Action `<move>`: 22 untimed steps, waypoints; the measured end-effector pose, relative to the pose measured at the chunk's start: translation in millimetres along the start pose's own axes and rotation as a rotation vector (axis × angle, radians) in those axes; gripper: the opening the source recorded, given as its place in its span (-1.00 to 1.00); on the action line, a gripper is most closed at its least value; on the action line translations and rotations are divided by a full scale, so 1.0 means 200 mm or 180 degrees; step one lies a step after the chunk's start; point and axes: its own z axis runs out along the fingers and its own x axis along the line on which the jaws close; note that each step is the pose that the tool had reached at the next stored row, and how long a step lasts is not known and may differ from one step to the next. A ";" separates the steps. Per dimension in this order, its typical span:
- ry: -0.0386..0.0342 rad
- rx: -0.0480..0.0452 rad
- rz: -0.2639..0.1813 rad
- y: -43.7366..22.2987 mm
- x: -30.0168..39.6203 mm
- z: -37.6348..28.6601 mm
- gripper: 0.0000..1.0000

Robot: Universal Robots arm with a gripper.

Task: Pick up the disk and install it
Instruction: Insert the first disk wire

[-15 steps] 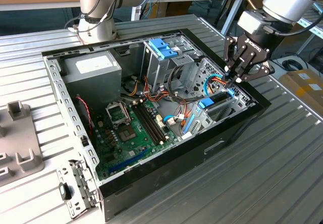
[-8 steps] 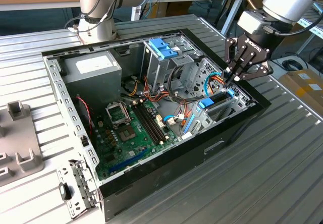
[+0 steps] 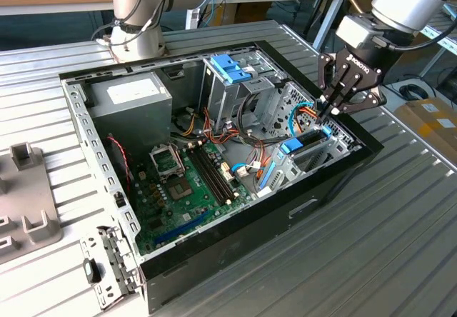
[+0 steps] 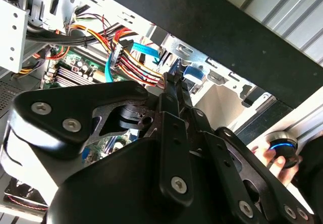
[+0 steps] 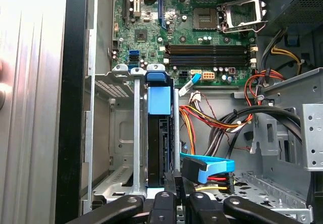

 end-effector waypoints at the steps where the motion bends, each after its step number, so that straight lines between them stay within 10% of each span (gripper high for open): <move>1: 0.0001 0.0000 0.0000 0.000 0.002 0.000 -0.67; 22: -0.0001 0.0000 0.0001 0.059 0.053 0.054 -0.67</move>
